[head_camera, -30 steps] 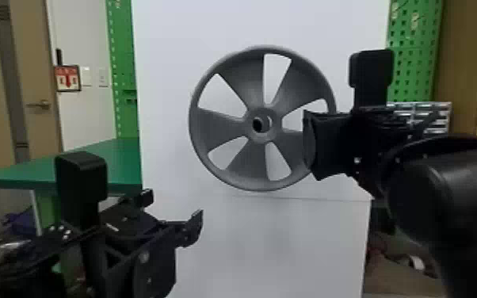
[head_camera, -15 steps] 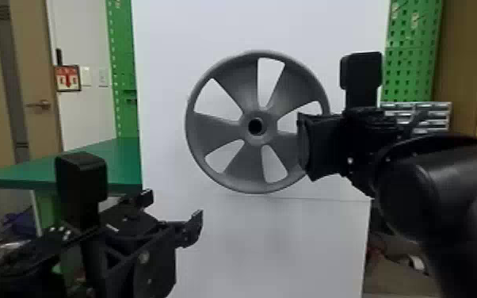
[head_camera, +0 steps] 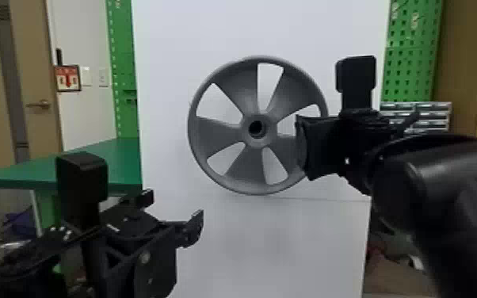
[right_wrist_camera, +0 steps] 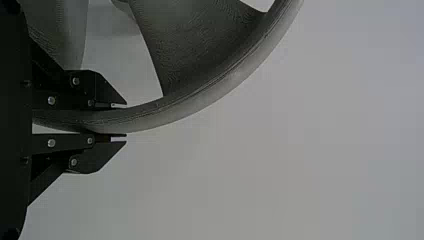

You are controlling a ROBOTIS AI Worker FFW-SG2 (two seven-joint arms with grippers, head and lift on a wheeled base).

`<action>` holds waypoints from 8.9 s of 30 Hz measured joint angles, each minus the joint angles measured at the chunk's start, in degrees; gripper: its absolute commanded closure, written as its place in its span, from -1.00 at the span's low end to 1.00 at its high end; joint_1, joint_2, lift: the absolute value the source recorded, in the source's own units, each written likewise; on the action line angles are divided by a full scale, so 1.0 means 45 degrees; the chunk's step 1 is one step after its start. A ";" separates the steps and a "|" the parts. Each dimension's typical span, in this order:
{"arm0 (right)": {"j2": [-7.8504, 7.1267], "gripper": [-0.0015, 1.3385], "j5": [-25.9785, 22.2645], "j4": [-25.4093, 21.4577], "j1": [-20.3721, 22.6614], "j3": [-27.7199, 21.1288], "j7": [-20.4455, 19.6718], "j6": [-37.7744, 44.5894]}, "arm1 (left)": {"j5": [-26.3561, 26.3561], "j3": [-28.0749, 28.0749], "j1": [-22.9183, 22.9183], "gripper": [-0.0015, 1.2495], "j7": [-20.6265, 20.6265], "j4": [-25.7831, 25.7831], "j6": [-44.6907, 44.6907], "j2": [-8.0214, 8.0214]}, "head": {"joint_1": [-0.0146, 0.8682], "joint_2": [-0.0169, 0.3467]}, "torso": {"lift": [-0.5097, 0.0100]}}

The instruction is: Hold the wheel and insert it

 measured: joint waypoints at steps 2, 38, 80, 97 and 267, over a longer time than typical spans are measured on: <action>0.0000 0.72 0.0000 0.0065 -0.0026 0.0000 0.0000 -0.0039 | 0.0000 -0.0007 -0.0005 -0.77 0.0006 0.0004 -0.0007 0.0000 | -0.56 -0.34 | -0.93; 0.0000 0.72 0.0039 0.1225 -0.0646 0.0161 0.0139 -0.0806 | 0.0039 -0.0069 0.0001 -0.76 0.0039 0.0098 -0.0240 0.0000 | -0.56 -0.34 | -0.93; -0.0001 0.72 0.1347 0.1329 0.0327 0.0013 0.0172 -0.2475 | 0.0176 -0.0047 0.0119 -0.77 0.0164 0.0128 -0.0448 0.0000 | -0.56 -0.34 | -0.93; 0.0000 0.72 0.0611 0.1345 0.0134 0.0303 0.0157 -0.2453 | 0.0176 -0.0084 0.0176 -0.77 0.0215 0.0157 -0.0483 0.0000 | -0.56 -0.34 | -0.93; -0.1082 -0.80 -0.0804 -0.5055 0.7580 -0.0391 -0.2380 -0.3908 | 0.0072 0.0018 0.0562 -0.77 0.0520 0.0859 -0.1105 -0.0189 | -0.56 -0.34 | -0.93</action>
